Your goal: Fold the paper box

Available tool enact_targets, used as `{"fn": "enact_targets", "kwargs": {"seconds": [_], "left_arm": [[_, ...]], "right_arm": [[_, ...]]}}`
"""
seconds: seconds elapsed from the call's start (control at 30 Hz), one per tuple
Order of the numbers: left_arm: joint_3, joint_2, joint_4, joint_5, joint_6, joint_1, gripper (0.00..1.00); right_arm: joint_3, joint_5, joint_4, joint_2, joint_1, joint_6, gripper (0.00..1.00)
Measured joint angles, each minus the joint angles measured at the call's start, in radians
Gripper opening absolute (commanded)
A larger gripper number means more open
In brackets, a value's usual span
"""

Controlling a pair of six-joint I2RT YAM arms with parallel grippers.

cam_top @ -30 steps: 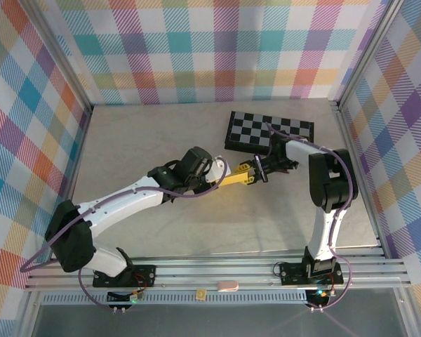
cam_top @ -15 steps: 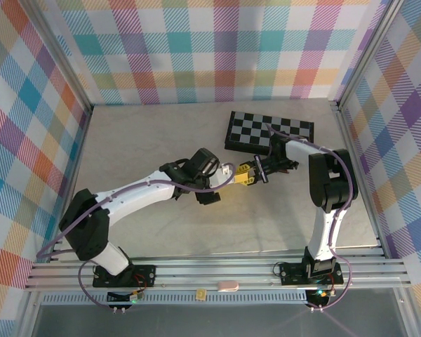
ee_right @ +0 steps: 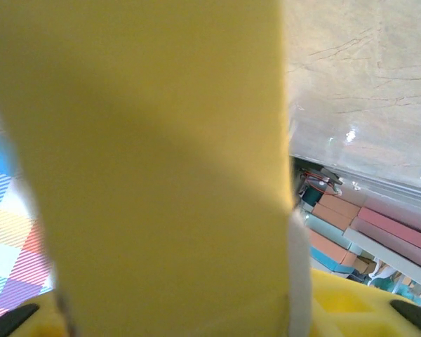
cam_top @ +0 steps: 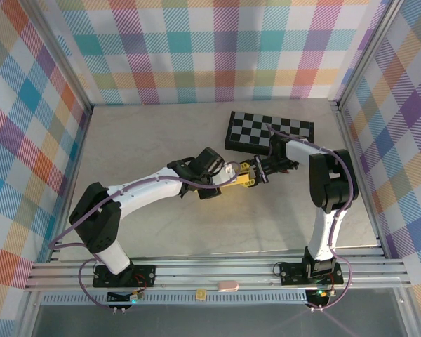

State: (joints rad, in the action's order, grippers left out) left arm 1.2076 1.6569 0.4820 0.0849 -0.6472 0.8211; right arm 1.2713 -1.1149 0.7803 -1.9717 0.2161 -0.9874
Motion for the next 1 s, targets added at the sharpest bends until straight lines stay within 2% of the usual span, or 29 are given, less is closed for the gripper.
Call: {"fn": "enact_targets", "kwargs": {"seconds": [0.33,0.73,0.87,1.0], "left_arm": [[0.038,-0.001,0.084,-0.048,0.000,0.000,0.43],[0.101,-0.003,0.278,-0.155,0.021,-0.013,0.40],[0.120,-0.001,0.351,-0.174,0.027,-0.015,0.39],[0.151,0.002,0.388,-0.182,0.037,-0.022,0.41]], "right_arm": [[-0.009,0.019,0.004,0.043,-0.014,0.001,0.66],[-0.008,0.164,0.142,0.236,-0.100,0.062,0.72],[-0.008,0.259,0.181,0.291,-0.124,0.093,0.68],[0.008,0.420,0.201,0.390,-0.126,0.162,0.42]]}}
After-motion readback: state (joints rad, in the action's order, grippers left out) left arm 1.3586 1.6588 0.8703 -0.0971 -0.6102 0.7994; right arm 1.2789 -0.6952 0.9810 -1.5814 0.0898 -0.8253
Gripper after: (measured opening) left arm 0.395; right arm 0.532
